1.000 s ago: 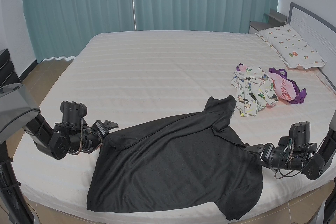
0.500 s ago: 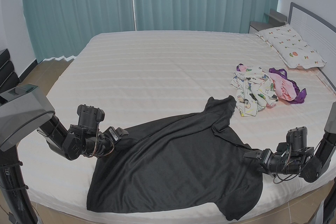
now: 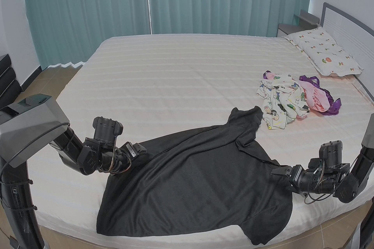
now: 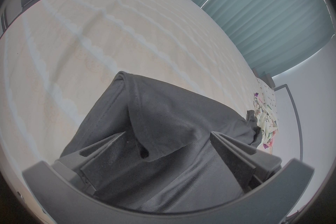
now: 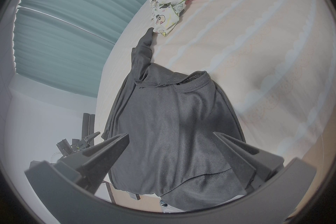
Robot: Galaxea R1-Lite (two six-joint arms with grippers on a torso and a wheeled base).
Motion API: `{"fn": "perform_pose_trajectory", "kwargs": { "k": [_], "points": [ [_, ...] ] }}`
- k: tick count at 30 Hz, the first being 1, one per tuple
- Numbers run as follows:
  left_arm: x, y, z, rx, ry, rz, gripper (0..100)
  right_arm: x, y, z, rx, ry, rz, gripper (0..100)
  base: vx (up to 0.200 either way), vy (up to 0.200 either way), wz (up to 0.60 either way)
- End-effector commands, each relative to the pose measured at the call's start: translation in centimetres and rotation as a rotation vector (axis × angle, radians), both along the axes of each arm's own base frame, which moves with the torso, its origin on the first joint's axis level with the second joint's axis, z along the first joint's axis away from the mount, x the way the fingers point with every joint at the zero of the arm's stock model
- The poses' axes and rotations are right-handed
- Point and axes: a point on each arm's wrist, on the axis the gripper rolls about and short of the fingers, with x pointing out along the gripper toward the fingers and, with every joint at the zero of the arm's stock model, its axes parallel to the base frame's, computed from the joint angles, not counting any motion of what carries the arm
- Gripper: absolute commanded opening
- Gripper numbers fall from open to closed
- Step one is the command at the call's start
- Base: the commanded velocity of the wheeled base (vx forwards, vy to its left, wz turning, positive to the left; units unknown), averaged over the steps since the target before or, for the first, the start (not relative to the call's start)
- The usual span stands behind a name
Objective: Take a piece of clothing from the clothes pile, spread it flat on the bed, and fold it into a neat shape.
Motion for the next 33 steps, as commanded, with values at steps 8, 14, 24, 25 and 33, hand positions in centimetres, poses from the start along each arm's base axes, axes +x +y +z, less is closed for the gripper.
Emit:
{"fn": "perform_pose_trajectory", "kwargs": {
  "k": [8, 14, 24, 25, 33],
  "points": [
    [1.0, 0.3, 0.2, 0.006, 0.005, 0.019, 0, -0.3, -0.1, -0.1, -0.001, 0.001, 0.0, 100, 0.0, 0.0, 0.0],
    [3.0, 2.6, 2.0, -0.01, -0.07, 0.09, 0, -0.5, 0.0, -0.1, 0.001, -0.016, 0.004, 100, 0.0, 0.0, 0.0],
    [8.6, 5.6, 3.3, -0.025, -0.165, 0.183, 0, -0.5, 0.0, -0.2, -0.001, -0.012, 0.007, 100, 0.0, 0.0, 0.0],
    [8.6, 5.6, 3.3, -0.025, -0.165, 0.183, 0, -0.5, 0.0, -0.2, -0.001, -0.012, 0.007, 100, 0.0, 0.0, 0.0],
    [12.6, 7.7, 2.3, -0.01, -0.191, 0.248, 0, -0.5, 0.3, -0.3, -0.001, -0.008, 0.015, 100, 0.0, 0.0, 0.0]
  ]
}}
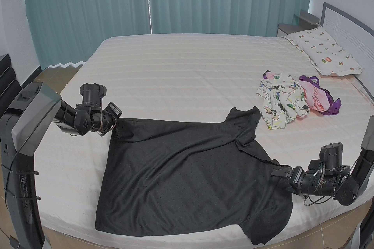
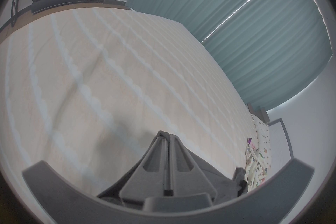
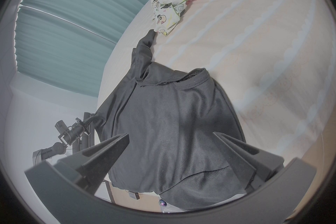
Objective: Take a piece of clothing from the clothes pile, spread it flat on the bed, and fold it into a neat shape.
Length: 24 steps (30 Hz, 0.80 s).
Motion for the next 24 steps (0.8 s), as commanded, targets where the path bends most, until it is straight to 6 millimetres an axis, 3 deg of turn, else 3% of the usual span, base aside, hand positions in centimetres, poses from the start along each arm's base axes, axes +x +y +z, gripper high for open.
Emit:
{"fn": "perform_pose_trajectory", "kwargs": {
  "k": [1, 13, 22, 23, 24],
  "points": [
    [2.7, 1.7, -2.2, 0.015, 0.013, 0.054, 0, 0.0, 0.2, -0.1, 0.0, 0.005, 0.007, 100, 0.0, 0.0, 0.0],
    [5.4, 1.9, -2.9, 0.052, 0.001, 0.044, 0, 0.0, 0.2, -0.1, 0.0, 0.003, 0.007, 100, 0.0, 0.0, 0.0],
    [6.2, 4.0, -2.4, 0.088, -0.03, 0.143, 0, 0.0, 0.2, -0.1, -0.001, 0.001, 0.005, 100, 0.0, 0.0, 0.0],
    [6.2, 4.1, -2.4, 0.087, -0.028, 0.147, 100, 0.0, 0.2, 0.0, -0.001, 0.0, 0.005, 100, 0.0, 0.0, 0.0],
    [6.2, 4.2, -2.5, 0.088, -0.025, 0.148, 100, 0.0, 0.2, -0.1, -0.001, 0.001, 0.005, 100, 0.0, 0.0, 0.0]
  ]
}}
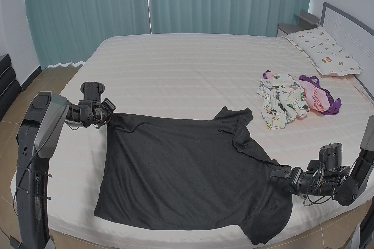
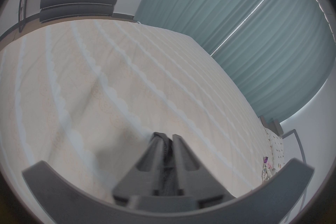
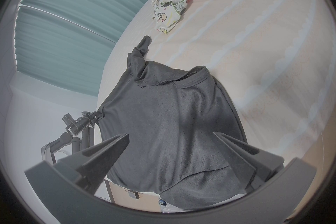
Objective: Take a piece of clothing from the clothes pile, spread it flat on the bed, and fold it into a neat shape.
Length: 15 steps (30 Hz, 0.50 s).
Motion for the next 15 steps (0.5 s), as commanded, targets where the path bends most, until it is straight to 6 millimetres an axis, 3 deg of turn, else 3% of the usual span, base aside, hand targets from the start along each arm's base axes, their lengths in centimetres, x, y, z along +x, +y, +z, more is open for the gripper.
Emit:
{"fn": "perform_pose_trajectory", "kwargs": {
  "k": [1, 7, 9, 11, 14, 15],
  "points": [
    [0.1, 0.7, -0.4, -0.001, 0.004, 0.013, 100, 0.0, 0.0, 0.0, 0.0, -0.001, 0.001, 100, 0.0, 0.0, 0.0],
    [-0.1, 0.5, -0.5, -0.012, 0.031, 0.01, 100, 0.0, 0.0, 0.1, 0.001, -0.005, 0.001, 100, 0.0, 0.0, 0.0],
    [-0.5, 0.6, 0.8, -0.055, 0.027, 0.04, 100, 0.2, 0.0, 0.5, 0.005, -0.035, -0.006, 100, 0.0, 0.0, 0.0],
    [-1.7, 0.6, 4.2, -0.125, 0.02, 0.064, 100, 0.5, -0.1, 0.9, 0.012, -0.079, -0.014, 100, 0.0, 0.0, 0.0],
    [-2.9, 0.5, 5.9, -0.167, 0.032, 0.035, 100, 0.8, 0.0, 0.9, 0.014, -0.093, -0.012, 100, 0.0, 0.0, 0.0],
    [-4.6, 0.5, 7.1, -0.199, 0.042, -0.006, 100, 1.0, 0.2, 0.8, 0.024, -0.097, -0.014, 100, 0.0, 0.0, 0.0]
  ]
}}
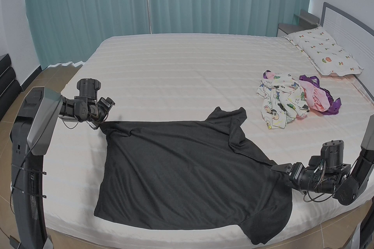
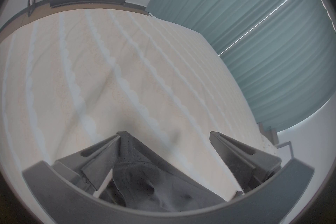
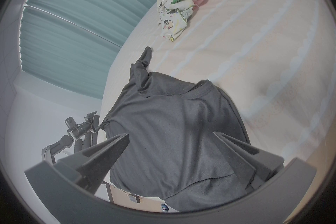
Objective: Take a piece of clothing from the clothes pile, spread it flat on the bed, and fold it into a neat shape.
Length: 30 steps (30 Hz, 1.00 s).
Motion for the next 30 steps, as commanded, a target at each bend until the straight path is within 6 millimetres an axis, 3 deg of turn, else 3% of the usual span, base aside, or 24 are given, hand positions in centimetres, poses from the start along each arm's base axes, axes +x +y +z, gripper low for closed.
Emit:
{"fn": "perform_pose_trajectory", "kwargs": {
  "k": [1, 2, 3, 4, 5, 6, 7, 9, 10, 13, 18, 21, 23, 30],
  "points": [
    [-4.6, 0.0, 6.3, -0.103, -0.022, -0.063, 100, 0.8, 0.4, 0.3, 0.021, -0.043, -0.005, 100, 0.0, 0.0, 0.0],
    [-4.7, 0.0, 6.5, -0.105, -0.025, -0.067, 100, 0.8, 0.5, 0.4, 0.022, -0.044, -0.003, 100, 0.0, 0.0, 0.0],
    [-6.7, -0.1, 7.1, -0.138, -0.024, -0.109, 100, 1.2, 0.8, 0.7, 0.03, -0.061, -0.003, 100, 0.0, 0.0, 0.0],
    [-6.9, -0.2, 7.1, -0.14, -0.024, -0.114, 100, 1.3, 0.8, 0.7, 0.029, -0.062, -0.005, 100, 0.0, 0.0, 0.0],
    [-8.9, -0.3, 6.9, -0.165, -0.021, -0.14, 100, 1.9, 1.1, 1.0, 0.023, -0.083, -0.023, 100, 0.0, 0.0, 0.0],
    [-8.9, -0.3, 6.9, -0.165, -0.021, -0.14, 100, 1.9, 1.1, 1.0, 0.023, -0.083, -0.023, 100, 0.0, 0.0, 0.0],
    [-11.2, -0.6, 6.0, -0.176, -0.025, -0.157, 100, 2.7, 1.9, 1.3, 0.002, -0.11, -0.041, 100, 0.0, 0.0, 0.0],
    [-12.6, -0.9, 5.2, -0.178, -0.033, -0.163, 100, 3.1, 2.6, 1.3, -0.017, -0.12, -0.05, 100, 0.0, 0.0, 0.0],
    [-14.3, -1.7, 4.4, -0.189, -0.048, -0.178, 100, 3.8, 3.6, 1.4, -0.035, -0.123, -0.058, 100, 0.0, 0.0, 0.0],
    [-16.4, -1.7, 4.2, -0.244, -0.129, -0.153, 100, 5.1, 5.6, 1.9, -0.05, -0.133, -0.046, 100, 0.0, 0.0, 0.0],
    [-16.2, -1.3, 3.7, -0.251, -0.235, -0.132, 100, 5.7, 7.7, 2.0, -0.048, -0.135, 0.006, 100, 0.0, 0.0, 0.0],
    [-18.1, -1.6, 1.8, -0.27, -0.149, -0.141, 100, 6.4, 9.6, 1.5, -0.04, -0.142, 0.049, 100, 0.0, 0.0, 0.0],
    [-18.4, -1.7, 1.5, -0.272, -0.135, -0.145, 100, 6.6, 9.9, 1.3, -0.04, -0.142, 0.05, 100, 0.0, 0.0, 0.0],
    [-20.5, -2.9, -0.3, -0.41, -0.051, -0.198, 100, 10.4, 14.2, -1.1, -0.086, -0.139, 0.049, 100, 0.0, 0.0, 0.0]
  ]
}}
